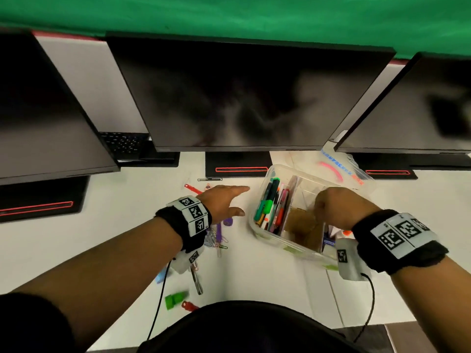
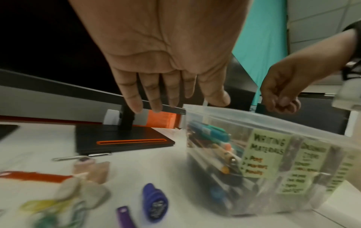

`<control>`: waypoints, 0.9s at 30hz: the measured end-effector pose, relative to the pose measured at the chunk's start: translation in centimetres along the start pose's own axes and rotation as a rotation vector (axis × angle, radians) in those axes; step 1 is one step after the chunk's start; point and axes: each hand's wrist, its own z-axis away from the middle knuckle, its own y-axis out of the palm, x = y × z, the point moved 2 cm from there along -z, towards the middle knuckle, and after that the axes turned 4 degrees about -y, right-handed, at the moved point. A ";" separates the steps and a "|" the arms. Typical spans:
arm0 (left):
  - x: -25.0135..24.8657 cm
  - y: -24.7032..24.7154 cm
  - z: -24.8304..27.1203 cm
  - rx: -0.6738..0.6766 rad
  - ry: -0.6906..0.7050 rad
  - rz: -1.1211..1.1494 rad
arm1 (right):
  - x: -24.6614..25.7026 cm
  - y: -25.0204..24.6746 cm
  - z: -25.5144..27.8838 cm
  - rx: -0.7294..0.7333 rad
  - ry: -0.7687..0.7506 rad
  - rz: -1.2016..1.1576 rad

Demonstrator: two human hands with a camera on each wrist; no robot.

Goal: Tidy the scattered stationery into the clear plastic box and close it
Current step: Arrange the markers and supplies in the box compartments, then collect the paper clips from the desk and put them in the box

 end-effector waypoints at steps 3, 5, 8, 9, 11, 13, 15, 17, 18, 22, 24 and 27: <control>3.9 -0.5 1.3 -0.011 -0.067 -0.015 | 5.1 -1.4 0.6 -0.106 -0.181 -0.174; 6.7 -0.4 2.5 -0.008 -0.126 -0.035 | 8.6 -0.7 0.2 -0.105 -0.328 -0.222; 10.2 0.3 4.6 0.029 -0.208 -0.069 | 13.6 2.1 -1.0 -0.042 -0.501 -0.206; 11.1 0.7 5.3 0.044 -0.223 -0.072 | 14.9 3.3 -1.4 -0.009 -0.545 -0.181; 13.1 1.4 6.9 0.064 -0.261 -0.049 | 17.4 6.0 -2.0 0.090 -0.627 -0.147; 14.9 2.2 8.3 0.080 -0.296 -0.021 | 19.2 8.5 -2.2 0.183 -0.700 -0.107; 16.6 2.8 9.6 0.075 -0.323 -0.015 | 20.4 10.6 -2.2 0.230 -0.766 -0.079; 18.0 3.4 10.7 0.068 -0.339 -0.020 | 21.0 12.3 -2.2 0.254 -0.847 -0.077; 18.7 3.6 11.3 0.067 -0.346 -0.023 | 21.3 13.1 -2.2 0.268 -0.895 -0.040; 20.8 5.0 13.1 0.042 -0.364 -0.019 | 21.3 15.5 -1.8 0.151 -1.083 0.184; 21.5 5.8 13.6 0.033 -0.355 -0.005 | 21.0 16.6 -1.7 0.104 -1.125 0.276; 21.6 6.5 14.0 0.018 -0.303 -0.002 | 20.7 17.7 -1.8 0.099 -1.247 0.353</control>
